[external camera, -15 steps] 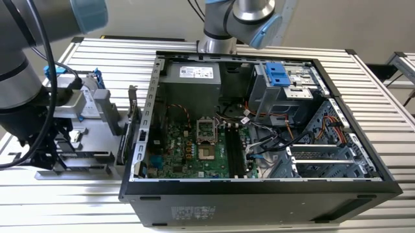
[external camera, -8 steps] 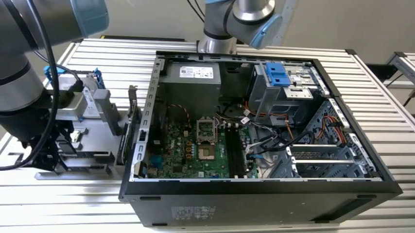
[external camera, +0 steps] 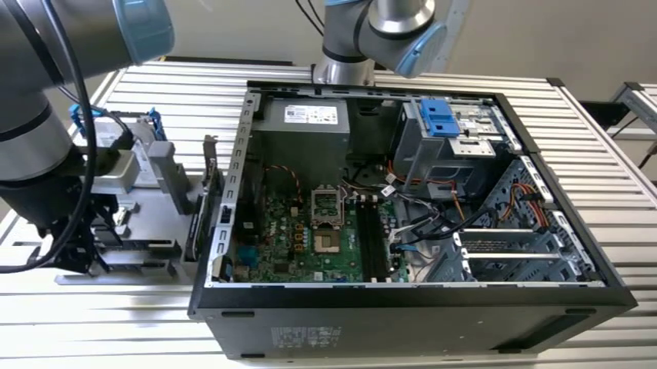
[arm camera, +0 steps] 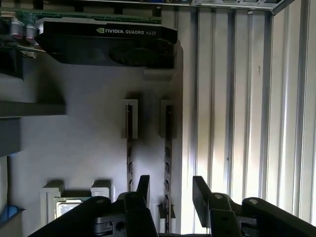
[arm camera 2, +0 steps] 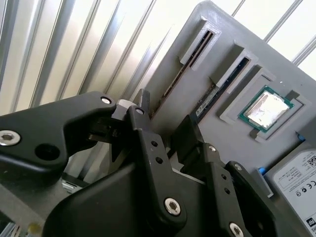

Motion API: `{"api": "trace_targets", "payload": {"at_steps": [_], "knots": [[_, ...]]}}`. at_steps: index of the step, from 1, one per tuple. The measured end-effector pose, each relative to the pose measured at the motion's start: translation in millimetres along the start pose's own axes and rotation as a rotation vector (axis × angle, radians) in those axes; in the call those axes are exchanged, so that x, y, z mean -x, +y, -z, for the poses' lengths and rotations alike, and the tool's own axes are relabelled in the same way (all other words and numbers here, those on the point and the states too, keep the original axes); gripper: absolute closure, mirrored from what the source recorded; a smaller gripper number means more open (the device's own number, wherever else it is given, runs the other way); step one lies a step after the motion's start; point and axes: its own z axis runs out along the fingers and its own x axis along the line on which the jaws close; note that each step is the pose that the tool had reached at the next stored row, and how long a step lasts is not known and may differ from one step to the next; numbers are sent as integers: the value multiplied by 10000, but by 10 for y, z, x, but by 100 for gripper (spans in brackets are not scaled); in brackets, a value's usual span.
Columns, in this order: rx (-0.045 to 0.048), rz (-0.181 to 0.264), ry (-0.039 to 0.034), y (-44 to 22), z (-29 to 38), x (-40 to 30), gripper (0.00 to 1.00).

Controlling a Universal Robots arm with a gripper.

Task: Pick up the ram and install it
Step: 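Pick up the ram and move it above insertion slot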

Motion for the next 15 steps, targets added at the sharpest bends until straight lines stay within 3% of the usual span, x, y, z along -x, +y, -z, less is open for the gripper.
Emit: {"api": "trace_targets", "payload": {"at_steps": [15], "knots": [[2,31,0,-2,-123,-20,0]]}}
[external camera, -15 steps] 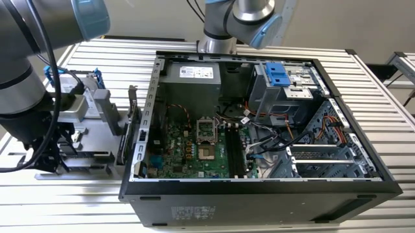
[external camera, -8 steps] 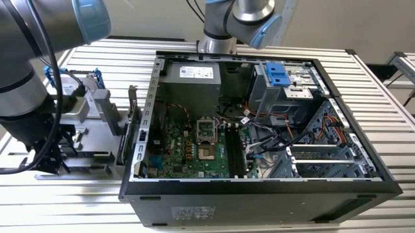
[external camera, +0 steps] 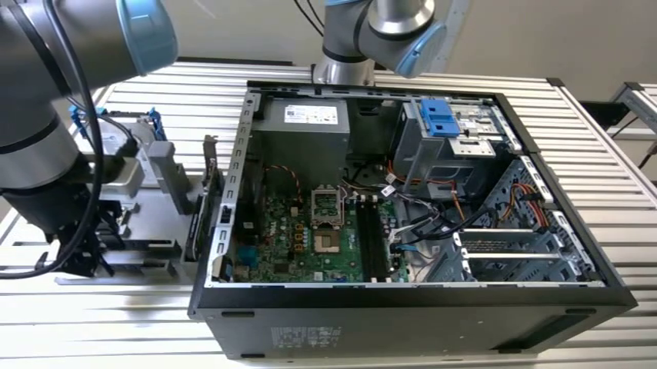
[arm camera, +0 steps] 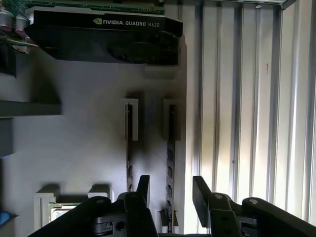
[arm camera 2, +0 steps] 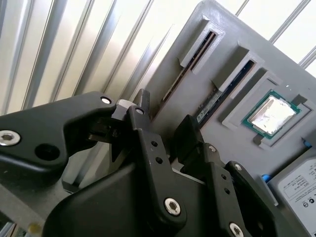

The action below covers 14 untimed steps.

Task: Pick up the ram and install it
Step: 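Pick up the ram and move it above insertion slot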

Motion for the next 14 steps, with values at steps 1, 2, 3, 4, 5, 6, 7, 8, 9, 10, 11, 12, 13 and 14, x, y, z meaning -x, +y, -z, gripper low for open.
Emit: {"api": "trace_targets", "payload": {"at_steps": [1,2,3,4,5,6,7,8,9,10,11,12,13,14], "knots": [[1,3,1,0,-8,-2,0],[1,6,0,0,-17,-4,0],[1,8,0,-1,-25,-7,0],[1,12,0,0,-32,-9,0],[2,14,1,-1,-40,-11,0],[1,16,0,-1,-47,-14,0],[2,19,1,-1,-55,-17,0],[2,22,1,-1,-62,-18,0],[3,24,1,-1,-70,-19,0],[1,26,0,-1,-75,-20,0],[1,27,0,-2,-80,-20,0],[2,27,1,-2,-86,-21,0],[3,28,1,-2,-91,-21,0],[3,28,1,-2,-95,-21,0]]}}
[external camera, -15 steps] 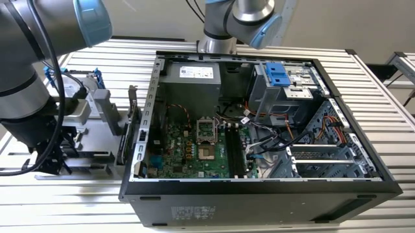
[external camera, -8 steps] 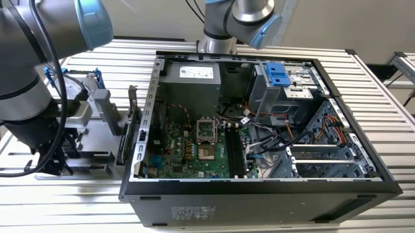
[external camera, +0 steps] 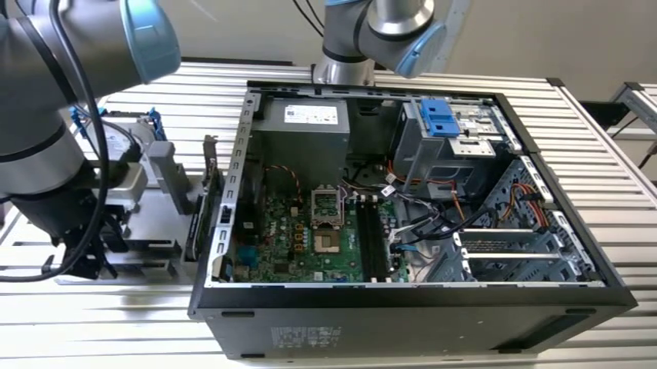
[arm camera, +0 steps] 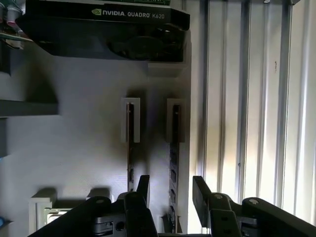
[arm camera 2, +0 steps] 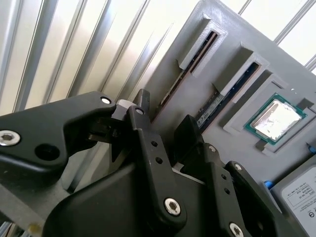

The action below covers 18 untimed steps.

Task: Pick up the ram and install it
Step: 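Pick up the ram and move it above insertion slot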

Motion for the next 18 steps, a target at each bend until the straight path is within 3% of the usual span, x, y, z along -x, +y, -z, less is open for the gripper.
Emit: {"api": "trace_targets", "payload": {"at_steps": [18], "knots": [[0,0,0,-1,-62,4,0]]}}
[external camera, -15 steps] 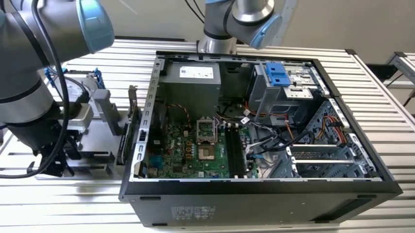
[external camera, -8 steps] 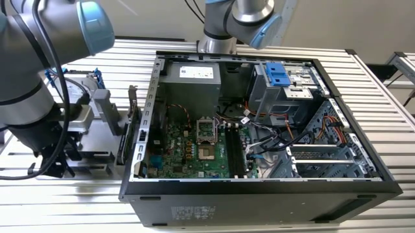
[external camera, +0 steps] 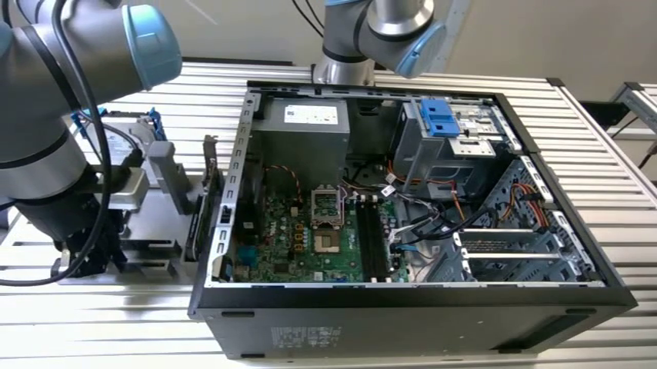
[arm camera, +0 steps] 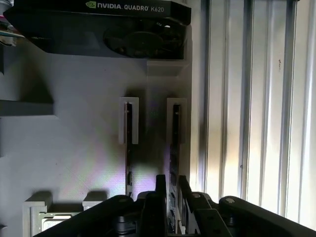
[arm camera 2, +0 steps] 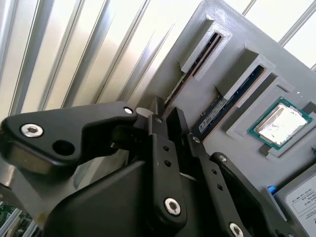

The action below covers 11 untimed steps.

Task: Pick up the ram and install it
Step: 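Pick up the ram and move it above insertion slot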

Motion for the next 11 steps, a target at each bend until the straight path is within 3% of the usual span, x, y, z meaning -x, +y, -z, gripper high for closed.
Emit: {"api": "trace_targets", "payload": {"at_steps": [10,11], "knots": [[0,0,-5,0,1,1,0],[-1,1,-3,0,0,0,100]]}}
